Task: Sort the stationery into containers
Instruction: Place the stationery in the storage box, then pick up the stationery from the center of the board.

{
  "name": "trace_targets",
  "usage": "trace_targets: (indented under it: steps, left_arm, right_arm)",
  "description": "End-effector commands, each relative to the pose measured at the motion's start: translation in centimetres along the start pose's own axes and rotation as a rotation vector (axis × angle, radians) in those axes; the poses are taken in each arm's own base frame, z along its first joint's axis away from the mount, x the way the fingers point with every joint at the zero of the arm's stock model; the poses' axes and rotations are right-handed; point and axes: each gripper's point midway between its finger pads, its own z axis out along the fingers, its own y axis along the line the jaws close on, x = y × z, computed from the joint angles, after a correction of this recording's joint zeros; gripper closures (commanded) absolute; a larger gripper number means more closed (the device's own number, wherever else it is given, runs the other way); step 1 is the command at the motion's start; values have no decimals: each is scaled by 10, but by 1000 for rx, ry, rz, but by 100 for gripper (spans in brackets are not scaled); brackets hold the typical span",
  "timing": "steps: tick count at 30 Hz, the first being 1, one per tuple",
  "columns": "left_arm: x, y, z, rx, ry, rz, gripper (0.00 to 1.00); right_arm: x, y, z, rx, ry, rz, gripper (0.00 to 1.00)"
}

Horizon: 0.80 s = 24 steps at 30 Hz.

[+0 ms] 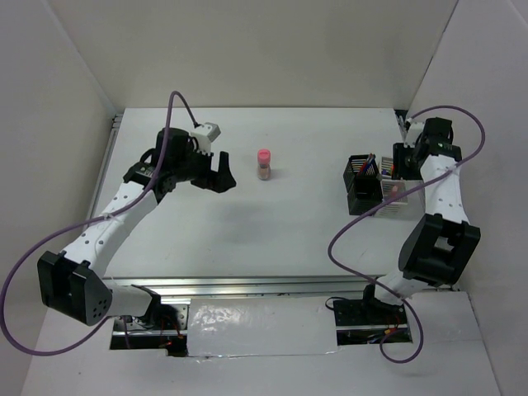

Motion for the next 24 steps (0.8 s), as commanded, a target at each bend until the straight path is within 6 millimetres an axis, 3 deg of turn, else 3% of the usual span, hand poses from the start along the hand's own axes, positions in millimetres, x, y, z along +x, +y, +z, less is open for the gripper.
trace_targets:
  steps: [1,2,4,7,9,12,13,15,16,21,22,23,24]
  left_arm:
    - [-6,-2,0,29,-21,-19,1]
    - [-5,0,0,27,-20,-25,1]
    - [-4,-1,1,43,-16,-22,1]
    - [-2,-5,0,109,-16,-15,1]
    - [-4,-13,-2,172,-30,-4,1]
    - [-6,-18,-4,232,-43,9,2]
    - [-7,-19,-4,242,-46,12,3]
    - [-7,-19,-4,263,-43,16,4]
    - [-9,-19,-6,277,-45,15,5]
    - [-8,-13,-5,281,-48,1,5]
    - [-7,-10,-5,286,-49,-11,5]
    - [-6,-9,-4,290,-45,-20,5]
    - [-5,-6,-4,294,-44,-29,5]
  right_arm:
    - [-28,7,-15,-18,-88,-16,48]
    - [-32,10,-22,-25,-98,-14,42]
    - [-54,19,-38,-41,-153,-37,42]
    - [-85,60,-70,-172,-244,-97,46]
    - [-102,112,-95,-329,-310,-181,52]
    - [-110,179,-114,-502,-347,-305,59]
    - [-106,203,-110,-555,-325,-358,61]
    - [-107,230,-113,-617,-326,-417,63]
    - [-104,250,-103,-650,-298,-453,63]
    - [-127,294,-95,-779,-327,-532,66]
    - [-128,303,-80,-801,-315,-560,67]
    - [-138,309,-83,-819,-350,-587,67]
    - [-138,317,-69,-845,-335,-603,67]
